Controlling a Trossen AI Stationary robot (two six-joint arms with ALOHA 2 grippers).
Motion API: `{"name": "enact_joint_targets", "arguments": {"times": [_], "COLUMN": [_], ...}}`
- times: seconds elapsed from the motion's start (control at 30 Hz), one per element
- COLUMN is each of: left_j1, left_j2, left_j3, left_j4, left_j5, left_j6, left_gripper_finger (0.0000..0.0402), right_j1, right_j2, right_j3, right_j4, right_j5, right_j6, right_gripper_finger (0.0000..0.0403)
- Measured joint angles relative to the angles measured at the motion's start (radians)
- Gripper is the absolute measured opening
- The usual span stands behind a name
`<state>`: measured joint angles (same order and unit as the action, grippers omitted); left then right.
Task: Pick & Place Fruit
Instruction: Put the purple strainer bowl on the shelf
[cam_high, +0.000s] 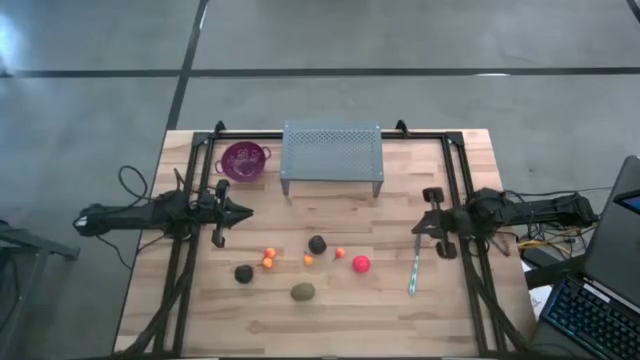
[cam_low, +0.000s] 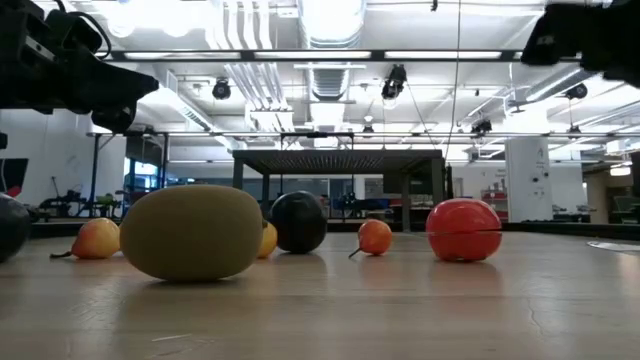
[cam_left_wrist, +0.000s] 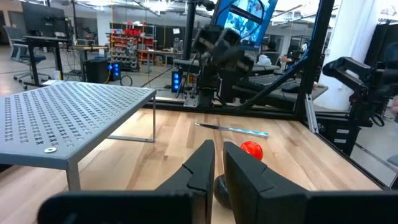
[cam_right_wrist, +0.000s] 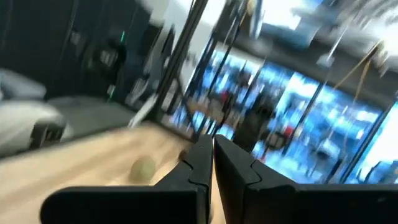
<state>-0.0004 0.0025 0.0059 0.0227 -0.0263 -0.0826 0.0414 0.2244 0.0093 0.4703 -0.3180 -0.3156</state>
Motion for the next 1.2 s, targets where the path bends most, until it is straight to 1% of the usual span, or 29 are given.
{"name": "enact_joint_targets", "arguments": {"times": [0.1, 0.2, 0.3, 0.4, 0.47, 0.6, 0.77, 0.83, 0.87, 1.03, 1.2], "left_j1": [0.0, 0.0, 0.0, 0.0, 0.0, 0.0, 0.0, 0.0, 0.0, 0.0, 0.0], "left_j2": [0.0, 0.0, 0.0, 0.0, 0.0, 0.0, 0.0, 0.0, 0.0, 0.0, 0.0], "left_j3": [0.0, 0.0, 0.0, 0.0, 0.0, 0.0, 0.0, 0.0, 0.0, 0.0, 0.0], "left_j4": [0.0, 0.0, 0.001, 0.001, 0.001, 0.001, 0.001, 0.001, 0.002, 0.002, 0.002], "left_j5": [0.0, 0.0, 0.0, 0.0, 0.0, 0.0, 0.0, 0.0, 0.0, 0.0, 0.0], "left_j6": [0.0, 0.0, 0.0, 0.0, 0.0, 0.0, 0.0, 0.0, 0.0, 0.0, 0.0], "left_gripper_finger": [0.0039, 0.0039, 0.0039, 0.0039, 0.0039, 0.0039, 0.0039, 0.0039, 0.0039, 0.0039, 0.0039], "right_j1": [0.0, 0.002, 0.001, 0.0, 0.0, 0.0, 0.0, 0.0, 0.0, -0.001, 0.0], "right_j2": [0.019, 0.047, 0.085, 0.148, 0.199, 0.324, 0.491, 0.558, 0.59, 0.724, 0.809], "right_j3": [0.0, 0.001, 0.001, 0.024, 0.039, 0.084, 0.13, 0.141, 0.146, 0.173, 0.209], "right_j4": [0.194, 0.297, 0.349, 0.351, 0.344, 0.348, 0.347, 0.344, 0.341, 0.34, 0.3], "right_j5": [-0.002, -0.028, -0.014, 0.035, 0.036, 0.038, 0.06, 0.065, 0.085, 0.249, 0.306], "right_j6": [0.152, 0.12, 0.121, 0.199, 0.213, 0.085, 0.084, 0.11, 0.131, 0.264, 0.381], "right_gripper_finger": [0.0013, 0.0013, 0.0013, 0.0013, 0.0013, 0.0013, 0.0013, 0.0013, 0.0013, 0.0013, 0.0013]}}
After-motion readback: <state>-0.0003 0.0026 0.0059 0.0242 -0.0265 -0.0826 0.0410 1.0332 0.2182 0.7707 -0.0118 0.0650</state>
